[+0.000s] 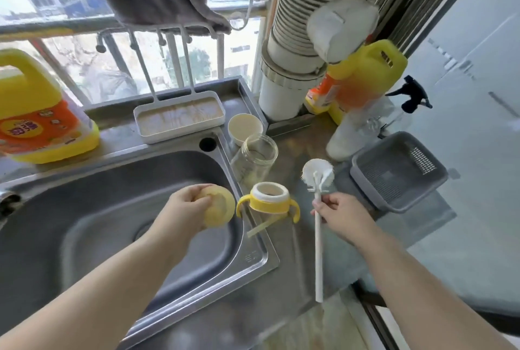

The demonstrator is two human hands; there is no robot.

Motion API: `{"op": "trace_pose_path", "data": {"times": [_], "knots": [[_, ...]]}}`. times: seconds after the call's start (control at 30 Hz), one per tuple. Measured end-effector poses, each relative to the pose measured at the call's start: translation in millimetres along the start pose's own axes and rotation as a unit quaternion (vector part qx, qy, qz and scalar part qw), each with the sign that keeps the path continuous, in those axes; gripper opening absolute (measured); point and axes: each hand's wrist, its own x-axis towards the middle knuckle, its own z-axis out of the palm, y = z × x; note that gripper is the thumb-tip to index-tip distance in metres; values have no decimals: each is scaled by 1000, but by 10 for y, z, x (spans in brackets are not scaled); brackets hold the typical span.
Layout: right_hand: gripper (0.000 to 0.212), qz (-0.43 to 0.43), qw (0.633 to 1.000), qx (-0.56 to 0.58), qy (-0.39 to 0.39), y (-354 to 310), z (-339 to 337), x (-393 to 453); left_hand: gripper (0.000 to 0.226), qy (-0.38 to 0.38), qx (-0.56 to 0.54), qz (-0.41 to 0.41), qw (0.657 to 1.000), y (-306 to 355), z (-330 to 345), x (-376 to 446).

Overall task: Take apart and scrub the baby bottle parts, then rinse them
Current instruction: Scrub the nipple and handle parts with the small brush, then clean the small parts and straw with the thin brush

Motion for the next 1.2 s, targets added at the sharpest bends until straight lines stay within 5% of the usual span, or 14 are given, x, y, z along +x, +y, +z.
{"op": "trace_pose_path", "data": {"times": [0.33, 0.47, 0.7, 1.2], "knots": [[2, 62, 997, 39, -33, 192, 360, 515, 20, 3, -75, -40, 996, -112, 30, 213], [15, 81, 995, 55, -24, 218, 356, 537, 22, 1, -94, -46, 995, -131, 1, 249], [7, -47, 994, -55, 78, -249, 153, 163, 26, 21, -113, -47, 992, -91, -136, 186], [6, -345, 908, -97, -217, -2274, 1694, -572, 24, 192, -218, -28, 957, -378, -1815, -791]]}}
